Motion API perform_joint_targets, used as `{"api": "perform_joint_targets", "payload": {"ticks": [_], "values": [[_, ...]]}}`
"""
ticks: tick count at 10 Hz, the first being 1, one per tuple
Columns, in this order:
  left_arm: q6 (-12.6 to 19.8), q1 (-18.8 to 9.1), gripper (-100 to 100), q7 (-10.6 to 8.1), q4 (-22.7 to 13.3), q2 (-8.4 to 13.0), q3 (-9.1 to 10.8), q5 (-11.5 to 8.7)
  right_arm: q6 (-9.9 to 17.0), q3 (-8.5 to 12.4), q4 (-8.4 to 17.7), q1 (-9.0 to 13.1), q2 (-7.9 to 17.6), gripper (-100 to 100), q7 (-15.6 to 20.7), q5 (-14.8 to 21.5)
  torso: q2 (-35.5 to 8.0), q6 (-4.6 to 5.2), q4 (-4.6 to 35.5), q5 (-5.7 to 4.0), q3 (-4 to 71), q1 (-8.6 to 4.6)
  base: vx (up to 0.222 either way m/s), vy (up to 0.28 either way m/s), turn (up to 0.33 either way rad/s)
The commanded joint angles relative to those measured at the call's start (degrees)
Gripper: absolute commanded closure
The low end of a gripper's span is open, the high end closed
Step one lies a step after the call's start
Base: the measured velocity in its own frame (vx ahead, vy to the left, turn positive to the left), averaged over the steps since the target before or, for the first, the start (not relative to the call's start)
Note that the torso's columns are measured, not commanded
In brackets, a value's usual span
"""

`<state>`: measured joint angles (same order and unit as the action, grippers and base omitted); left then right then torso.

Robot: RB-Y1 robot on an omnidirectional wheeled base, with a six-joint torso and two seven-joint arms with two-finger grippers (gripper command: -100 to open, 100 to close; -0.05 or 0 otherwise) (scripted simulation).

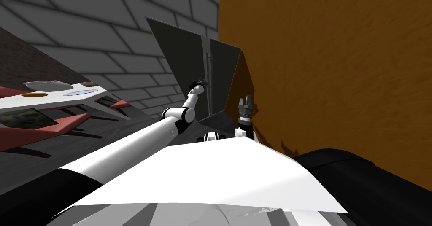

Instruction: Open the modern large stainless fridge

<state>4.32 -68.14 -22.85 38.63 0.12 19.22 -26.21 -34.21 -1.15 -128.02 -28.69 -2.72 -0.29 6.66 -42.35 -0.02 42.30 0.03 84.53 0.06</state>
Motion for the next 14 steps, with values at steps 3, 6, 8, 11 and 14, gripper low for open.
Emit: {"api": "perform_joint_targets", "payload": {"ticks": [3, 6, 8, 11, 14], "values": [[0.7, 1.0, 100, -7.59, 1.7, 0.9, -8.47, -0.2, 0.0, 0.0, 0.0, 0.0, 0.0, 0, 0.0, 0.0, 0.1, 0.02, 0.0, -0.05, 0.1, -0.09, -0.059, 0.112, -0.042], [0.8, 1.3, 100, -10.87, 2.2, 1.4, -11.80, -0.4, 0.0, 0.0, 0.0, 0.0, 0.0, 0, 0.0, 0.0, 0.1, 0.03, 0.0, -0.04, 0.1, -0.08, -0.040, 0.076, -0.027], [1.0, 1.5, 100, -13.35, 2.6, 1.8, -14.06, -0.6, 0.0, 0.0, 0.0, 0.0, 0.0, 0, 0.0, 0.0, 0.1, 0.00, 0.0, -0.04, 0.1, -0.12, -0.036, 0.077, -0.024], [1.1, 1.8, 100, -17.42, 3.0, 2.3, -19.31, -0.7, 0.0, 0.0, 0.0, 0.0, 0.0, 0, 0.0, 0.0, 0.0, 0.02, 0.0, 0.00, 0.0, 0.05, -0.063, 0.120, -0.045], [1.2, 2.2, 100, -19.61, 3.6, 2.7, -21.84, -0.9, 0.0, 0.0, 0.0, 0.0, 0.0, 0, 0.0, 0.0, 0.1, 0.01, 0.0, -0.04, 0.1, -0.12, -0.051, 0.098, -0.029]]}}
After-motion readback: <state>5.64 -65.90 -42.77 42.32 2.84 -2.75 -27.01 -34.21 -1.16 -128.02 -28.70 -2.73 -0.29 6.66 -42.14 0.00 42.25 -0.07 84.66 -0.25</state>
